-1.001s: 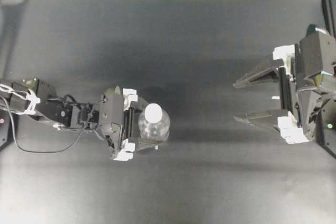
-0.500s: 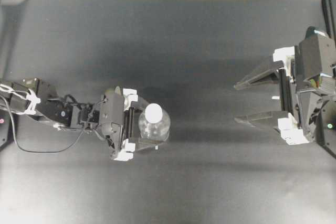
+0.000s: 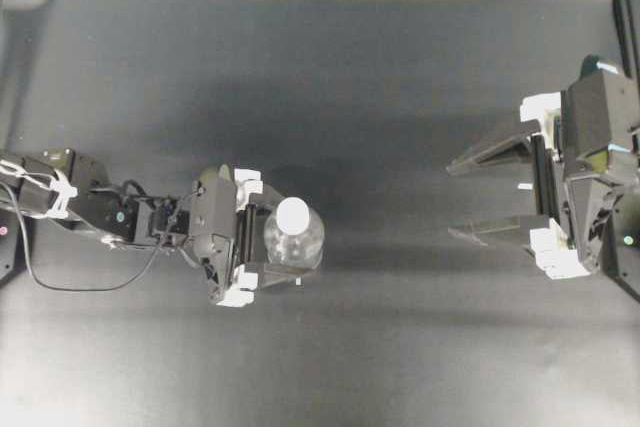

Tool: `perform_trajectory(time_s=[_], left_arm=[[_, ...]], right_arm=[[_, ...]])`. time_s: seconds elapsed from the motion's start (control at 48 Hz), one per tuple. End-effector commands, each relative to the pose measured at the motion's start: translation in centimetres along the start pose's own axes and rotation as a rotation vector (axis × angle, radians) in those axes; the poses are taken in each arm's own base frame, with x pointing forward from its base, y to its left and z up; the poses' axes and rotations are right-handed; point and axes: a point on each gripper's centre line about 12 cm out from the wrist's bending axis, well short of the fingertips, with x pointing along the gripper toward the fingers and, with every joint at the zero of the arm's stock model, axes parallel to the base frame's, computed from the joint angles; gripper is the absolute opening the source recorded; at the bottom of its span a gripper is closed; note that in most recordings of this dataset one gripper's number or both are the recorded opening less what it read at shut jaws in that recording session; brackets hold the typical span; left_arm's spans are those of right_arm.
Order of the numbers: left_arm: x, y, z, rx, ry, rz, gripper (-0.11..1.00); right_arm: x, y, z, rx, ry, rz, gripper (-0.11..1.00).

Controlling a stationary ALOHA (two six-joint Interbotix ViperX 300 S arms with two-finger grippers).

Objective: Open the bottle cap by holding the bottle with the left arm and twisting the cap with the right arm.

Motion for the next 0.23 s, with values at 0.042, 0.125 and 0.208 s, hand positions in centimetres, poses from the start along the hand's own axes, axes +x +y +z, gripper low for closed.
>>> perform_trajectory(time_s=[0.042, 0.125, 0.208], left_arm=[[0.32, -0.15, 0.43, 0.002, -0.010, -0.005, 0.82], [0.38, -0.25, 0.53, 0.002, -0.013, -0.007, 0.82], [0.52, -0.25, 0.69, 0.004, -0.018, -0.007, 0.82]], right_arm=[[-0.03, 0.19, 0.27, 0.005, -0.013, 0.007, 0.80], [0.02, 0.18, 0.18, 0.005, -0.010, 0.006, 0.80], [-0.03, 0.19, 0.27, 0.005, -0.013, 0.007, 0.80]])
